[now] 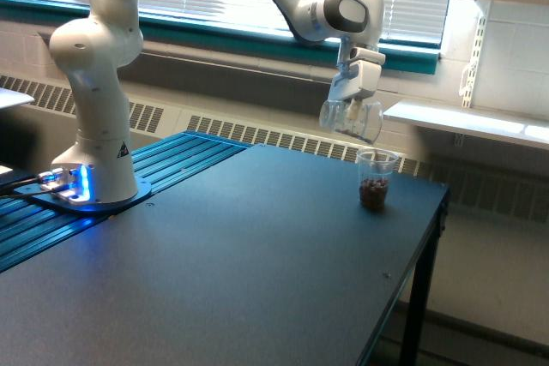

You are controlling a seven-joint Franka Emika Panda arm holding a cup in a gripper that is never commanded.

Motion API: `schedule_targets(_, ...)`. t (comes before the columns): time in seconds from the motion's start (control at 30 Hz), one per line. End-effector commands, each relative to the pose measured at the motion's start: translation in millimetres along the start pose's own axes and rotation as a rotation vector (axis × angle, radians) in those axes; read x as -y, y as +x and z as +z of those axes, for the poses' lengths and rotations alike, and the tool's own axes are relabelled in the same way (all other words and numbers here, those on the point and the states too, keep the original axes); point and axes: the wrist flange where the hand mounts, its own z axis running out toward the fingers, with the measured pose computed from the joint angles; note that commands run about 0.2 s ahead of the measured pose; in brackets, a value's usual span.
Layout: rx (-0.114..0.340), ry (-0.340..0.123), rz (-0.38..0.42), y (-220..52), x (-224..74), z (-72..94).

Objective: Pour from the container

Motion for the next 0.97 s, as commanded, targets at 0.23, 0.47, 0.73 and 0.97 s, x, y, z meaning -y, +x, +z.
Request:
schedule_targets(0.23, 0.018, -0.016, -0.045, -0.2, 5.9, -2.6)
schedule_targets(0.47, 0.031, -0.01, -0.047, -0.1, 6.4, -1.1)
schedule_targets(0.73, 0.04, 0.013, -0.041, 0.1, 3.5, -0.2)
schedule_targets(0.97, 0.028, 0.041, -0.031, 0.7, 0.2, -3.8)
